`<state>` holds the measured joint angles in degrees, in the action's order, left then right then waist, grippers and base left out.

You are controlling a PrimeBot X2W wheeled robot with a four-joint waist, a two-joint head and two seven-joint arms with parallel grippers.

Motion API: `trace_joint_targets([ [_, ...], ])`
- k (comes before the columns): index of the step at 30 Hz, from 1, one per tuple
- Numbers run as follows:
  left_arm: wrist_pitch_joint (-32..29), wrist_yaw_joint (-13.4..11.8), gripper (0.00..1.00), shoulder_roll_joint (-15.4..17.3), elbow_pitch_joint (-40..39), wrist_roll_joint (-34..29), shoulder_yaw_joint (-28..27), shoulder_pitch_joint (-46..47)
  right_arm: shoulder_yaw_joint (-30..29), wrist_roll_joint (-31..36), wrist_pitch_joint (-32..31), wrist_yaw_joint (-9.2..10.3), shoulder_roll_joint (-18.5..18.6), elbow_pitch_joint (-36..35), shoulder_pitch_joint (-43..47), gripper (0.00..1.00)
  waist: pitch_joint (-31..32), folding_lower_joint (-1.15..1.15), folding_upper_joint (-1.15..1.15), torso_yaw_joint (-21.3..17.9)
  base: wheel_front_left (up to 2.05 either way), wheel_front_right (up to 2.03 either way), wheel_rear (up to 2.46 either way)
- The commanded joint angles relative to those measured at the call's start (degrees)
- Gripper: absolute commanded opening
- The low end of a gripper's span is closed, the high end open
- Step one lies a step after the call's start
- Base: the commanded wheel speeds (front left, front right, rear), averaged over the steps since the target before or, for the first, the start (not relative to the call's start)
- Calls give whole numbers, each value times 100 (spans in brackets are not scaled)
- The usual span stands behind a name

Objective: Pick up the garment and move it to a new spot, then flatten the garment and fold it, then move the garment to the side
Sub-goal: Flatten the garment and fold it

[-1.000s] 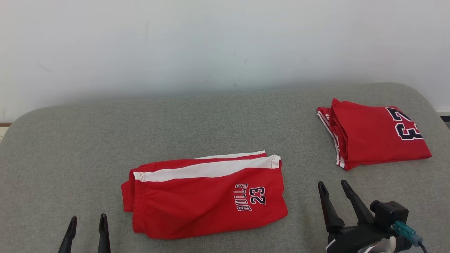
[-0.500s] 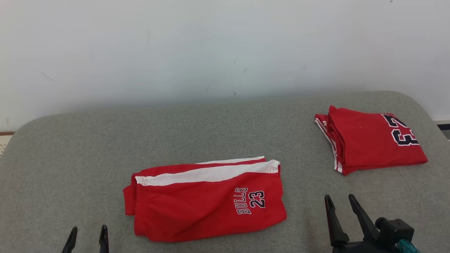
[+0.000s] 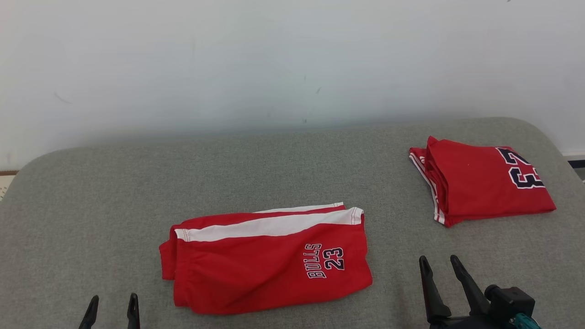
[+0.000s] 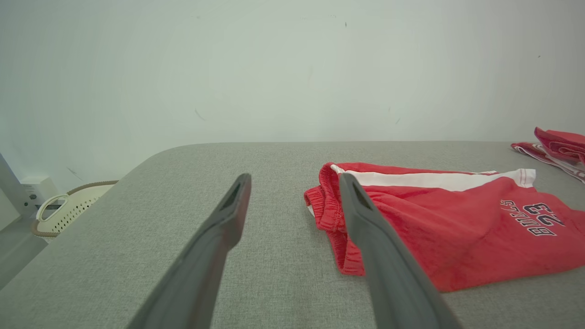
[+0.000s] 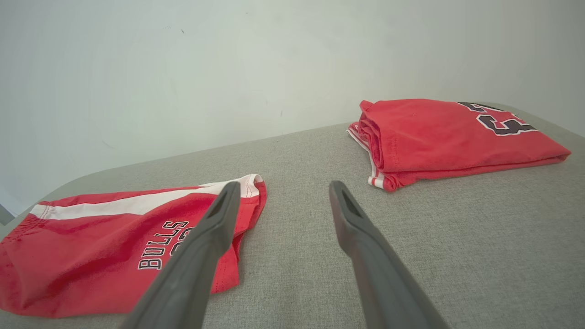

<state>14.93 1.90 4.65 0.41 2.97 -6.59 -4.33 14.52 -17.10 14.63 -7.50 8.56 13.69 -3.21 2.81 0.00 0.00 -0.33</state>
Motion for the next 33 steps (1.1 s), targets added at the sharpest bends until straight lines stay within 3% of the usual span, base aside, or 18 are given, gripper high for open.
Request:
trace_joint_targets([
  [1, 19, -28, 100, 19, -13, -15, -15, -73, -3, 23, -9, 2, -18, -25, 41, 100, -1, 0, 0, -5, 0, 0, 0],
  [17, 19, -66, 100, -1, 1, -42, 31, 37, 221, -191, -412, 1, -62, 299, -456, 100, -63, 0, 0, 143, 0, 0, 0],
  [33, 19, 37, 100, 4, 175, -10, 168, 274, 775, -658, -581, 2, 10, 2887, -2045, 100, -289, 0, 0, 615, 0, 0, 0],
])
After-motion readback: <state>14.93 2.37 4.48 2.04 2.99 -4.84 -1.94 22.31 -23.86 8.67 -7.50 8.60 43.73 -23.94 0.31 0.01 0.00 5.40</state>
